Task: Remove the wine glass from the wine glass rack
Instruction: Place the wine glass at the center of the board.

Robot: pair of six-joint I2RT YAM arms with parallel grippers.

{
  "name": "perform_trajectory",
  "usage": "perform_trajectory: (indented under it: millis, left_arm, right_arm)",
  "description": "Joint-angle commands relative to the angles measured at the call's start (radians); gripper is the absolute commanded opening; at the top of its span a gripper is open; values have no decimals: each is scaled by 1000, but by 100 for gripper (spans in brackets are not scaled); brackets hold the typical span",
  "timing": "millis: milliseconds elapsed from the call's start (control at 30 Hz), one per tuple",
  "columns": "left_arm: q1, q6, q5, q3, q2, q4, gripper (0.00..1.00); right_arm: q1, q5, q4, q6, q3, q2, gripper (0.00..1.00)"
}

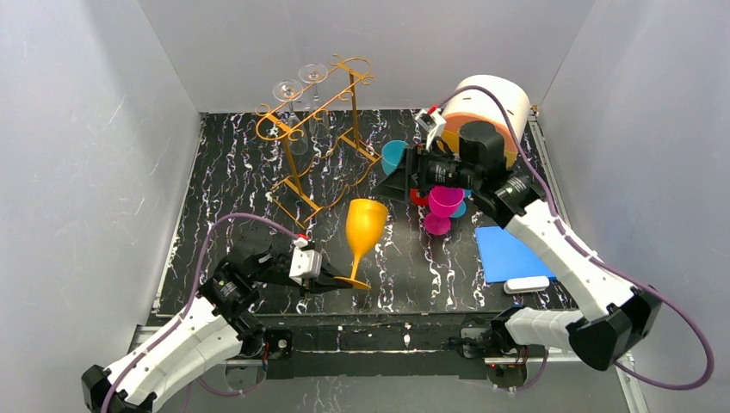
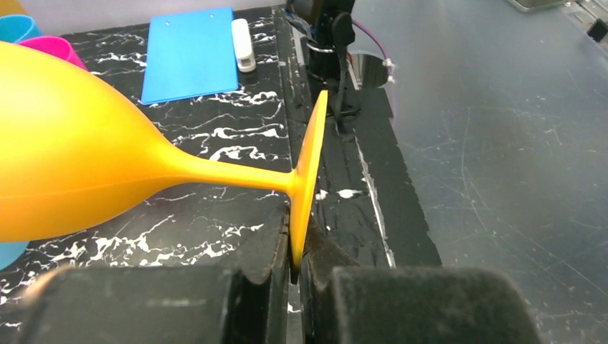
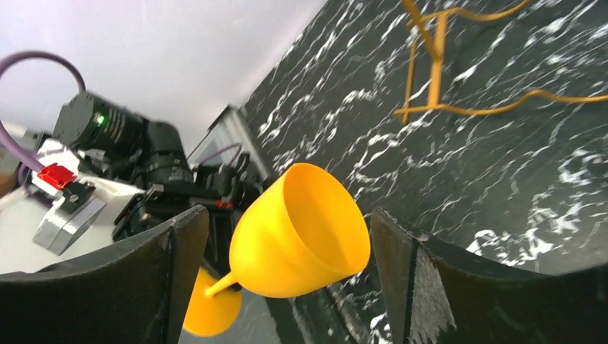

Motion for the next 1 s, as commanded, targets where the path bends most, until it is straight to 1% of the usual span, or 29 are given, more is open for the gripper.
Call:
perform_trajectory:
  millis: [0,100,233,367,467,533,600,667,833,967]
  left_arm:
    - [0,261,71,111,15,-274,0]
    - [1,312,72,150,43,-333,0]
    - [1,339,73,159,68,-345,0]
    - [0,337,-4,166,76,-368,0]
    - [0,350,-25,161,66,-390,0]
    - [0,350,-36,164,54,-392,0]
    - [1,349,-80,172,43,-399,0]
    - [1,357,-94,173,33,-414,0]
    - [0,373,-78,180,49,-433,0]
    - [0,395,-39,196,70,-429,0]
  right_arm:
    - [-5,-200,-156,-68,138,101,90]
    - [-5,-266,-193,-50,158,149,87]
    - [-6,-390,-145,2,137,163,84]
    - [-6,-494,-144,23,134,180,80]
    - [-6,-566,-90,58,97,178,76]
    - [-6,-553,-104,62,93,187,74]
    - [-3,-477,-163,34,94,189,71]
    - [0,-449,-175,24,72,186,65]
    - [5,-537,-108,50,44,183,57]
    - [15,-607,-96,41,44,186,59]
